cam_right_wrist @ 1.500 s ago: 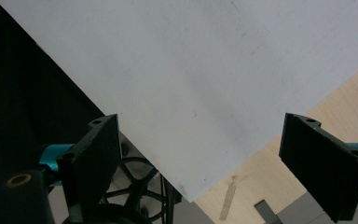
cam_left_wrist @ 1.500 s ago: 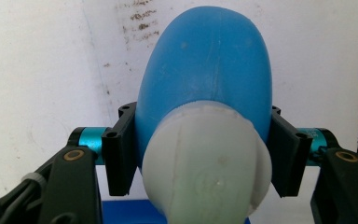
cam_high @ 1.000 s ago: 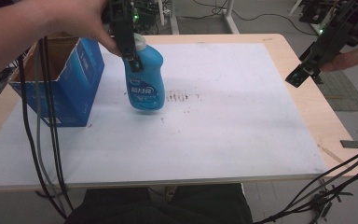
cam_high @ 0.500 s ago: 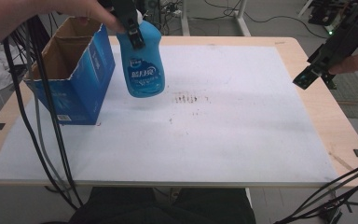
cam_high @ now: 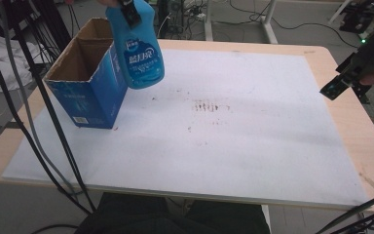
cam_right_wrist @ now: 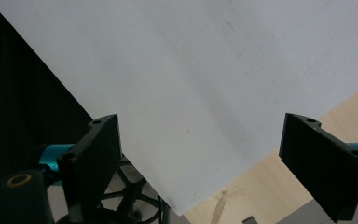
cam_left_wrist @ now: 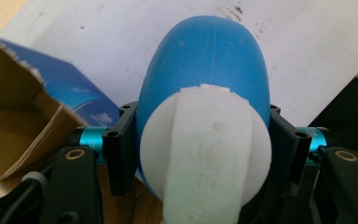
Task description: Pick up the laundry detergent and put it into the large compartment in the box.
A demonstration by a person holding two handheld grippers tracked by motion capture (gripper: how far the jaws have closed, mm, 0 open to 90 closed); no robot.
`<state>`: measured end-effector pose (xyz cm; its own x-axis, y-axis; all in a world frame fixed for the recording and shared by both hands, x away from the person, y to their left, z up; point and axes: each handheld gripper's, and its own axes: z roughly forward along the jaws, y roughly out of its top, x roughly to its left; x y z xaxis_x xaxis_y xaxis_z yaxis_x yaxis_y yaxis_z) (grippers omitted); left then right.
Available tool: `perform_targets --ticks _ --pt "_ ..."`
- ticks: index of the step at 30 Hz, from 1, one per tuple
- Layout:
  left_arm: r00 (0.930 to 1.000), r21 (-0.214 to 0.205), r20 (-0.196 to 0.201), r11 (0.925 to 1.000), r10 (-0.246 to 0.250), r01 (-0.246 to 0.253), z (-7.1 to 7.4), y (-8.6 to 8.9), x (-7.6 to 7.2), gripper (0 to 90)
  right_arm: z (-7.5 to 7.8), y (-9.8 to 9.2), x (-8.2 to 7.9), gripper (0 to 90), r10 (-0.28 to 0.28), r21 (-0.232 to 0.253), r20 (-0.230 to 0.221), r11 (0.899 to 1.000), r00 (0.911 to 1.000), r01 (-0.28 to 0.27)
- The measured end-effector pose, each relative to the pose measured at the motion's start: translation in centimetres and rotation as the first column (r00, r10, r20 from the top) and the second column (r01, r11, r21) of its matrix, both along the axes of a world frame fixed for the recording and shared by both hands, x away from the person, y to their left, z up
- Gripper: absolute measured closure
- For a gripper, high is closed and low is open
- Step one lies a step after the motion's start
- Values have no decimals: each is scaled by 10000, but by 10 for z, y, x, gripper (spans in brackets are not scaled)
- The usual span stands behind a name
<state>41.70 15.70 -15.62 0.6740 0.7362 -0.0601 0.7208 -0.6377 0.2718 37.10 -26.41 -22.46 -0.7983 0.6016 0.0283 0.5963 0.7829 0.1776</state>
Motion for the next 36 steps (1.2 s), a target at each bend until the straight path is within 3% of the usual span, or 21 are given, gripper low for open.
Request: perform_targets --ticks 3,7,10,12,14,22,23,25,36 --pt "9977 -234 67 9974 681 -679 7 13 -2 374 0 0 1 121 31 33 18 10000 10000 -31" --pt "9893 -431 -30 9883 1461 -1461 17 30 -3 374 0 -1 2 121 33 32 10 10000 10000 -33" --pt "9767 -603 -71 9749 2144 -2145 27 48 -4 374 0 -2 3 121 39 70 35 10000 10000 -40" --pt "9751 -626 -21 9731 2219 -2216 29 51 -5 374 0 -3 3 121 19 96 37 10000 10000 -19" --pt "9676 -659 12 9655 2525 -2519 33 57 -7 374 0 -3 3 121 1 110 31 9999 10000 -2" --pt "9530 -897 161 9497 3027 -3001 50 78 -11 376 1 -4 4 121 -29 181 57 9998 10000 28" --pt "9485 -864 203 9457 3160 -3132 52 83 -12 376 1 -5 4 121 7 185 79 9998 10000 -8" --pt "9473 -823 253 9450 3194 -3164 53 85 -13 376 1 -5 4 121 4 205 74 9998 10000 -5" --pt "9267 -243 481 9280 3727 -3719 53 106 -13 376 1 -8 4 121 -60 240 96 9997 9999 58"
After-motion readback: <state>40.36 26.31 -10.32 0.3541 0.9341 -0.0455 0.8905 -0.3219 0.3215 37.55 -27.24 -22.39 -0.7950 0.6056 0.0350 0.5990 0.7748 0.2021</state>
